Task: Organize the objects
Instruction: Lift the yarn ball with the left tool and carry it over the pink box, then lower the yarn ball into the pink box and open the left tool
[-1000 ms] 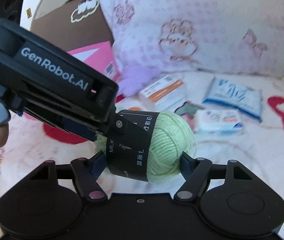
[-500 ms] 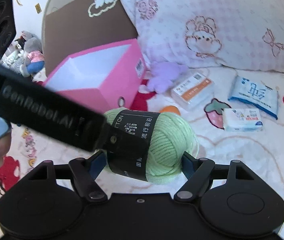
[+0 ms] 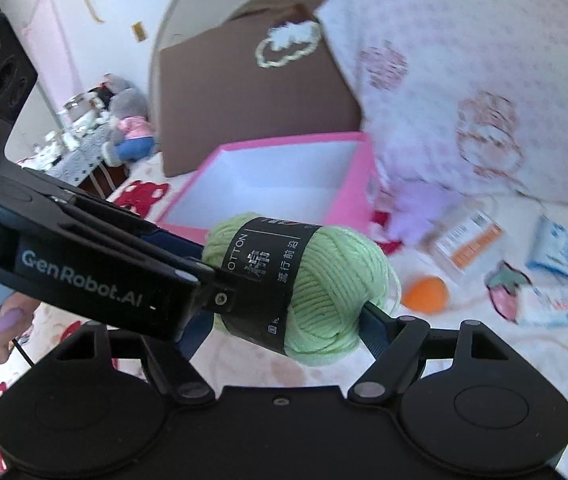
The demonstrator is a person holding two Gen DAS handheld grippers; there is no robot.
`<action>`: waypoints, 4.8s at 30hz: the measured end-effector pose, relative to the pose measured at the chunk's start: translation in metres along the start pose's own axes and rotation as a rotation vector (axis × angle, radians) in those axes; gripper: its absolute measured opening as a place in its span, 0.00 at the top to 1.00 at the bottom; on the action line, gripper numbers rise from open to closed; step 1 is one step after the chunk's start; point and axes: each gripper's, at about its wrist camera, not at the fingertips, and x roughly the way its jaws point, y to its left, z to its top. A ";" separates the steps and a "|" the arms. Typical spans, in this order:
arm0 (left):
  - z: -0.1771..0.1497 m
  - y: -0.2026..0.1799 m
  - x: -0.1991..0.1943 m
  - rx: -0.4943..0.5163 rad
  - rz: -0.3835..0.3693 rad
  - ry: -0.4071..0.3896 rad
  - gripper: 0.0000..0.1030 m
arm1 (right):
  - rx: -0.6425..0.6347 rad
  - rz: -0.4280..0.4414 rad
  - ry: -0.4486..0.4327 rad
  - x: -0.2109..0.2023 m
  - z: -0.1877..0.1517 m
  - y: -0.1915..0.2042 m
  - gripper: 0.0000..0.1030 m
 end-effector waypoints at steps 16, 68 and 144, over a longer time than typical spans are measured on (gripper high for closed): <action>0.020 0.058 -0.032 -0.086 0.044 -0.071 0.50 | -0.179 0.058 -0.023 0.024 0.052 0.035 0.33; 0.108 0.269 0.120 -0.289 0.267 -0.141 0.49 | -0.157 0.053 0.273 0.302 0.162 0.034 0.51; 0.070 0.201 -0.001 -0.335 0.256 -0.127 0.37 | -0.160 -0.002 0.143 0.147 0.137 0.029 0.12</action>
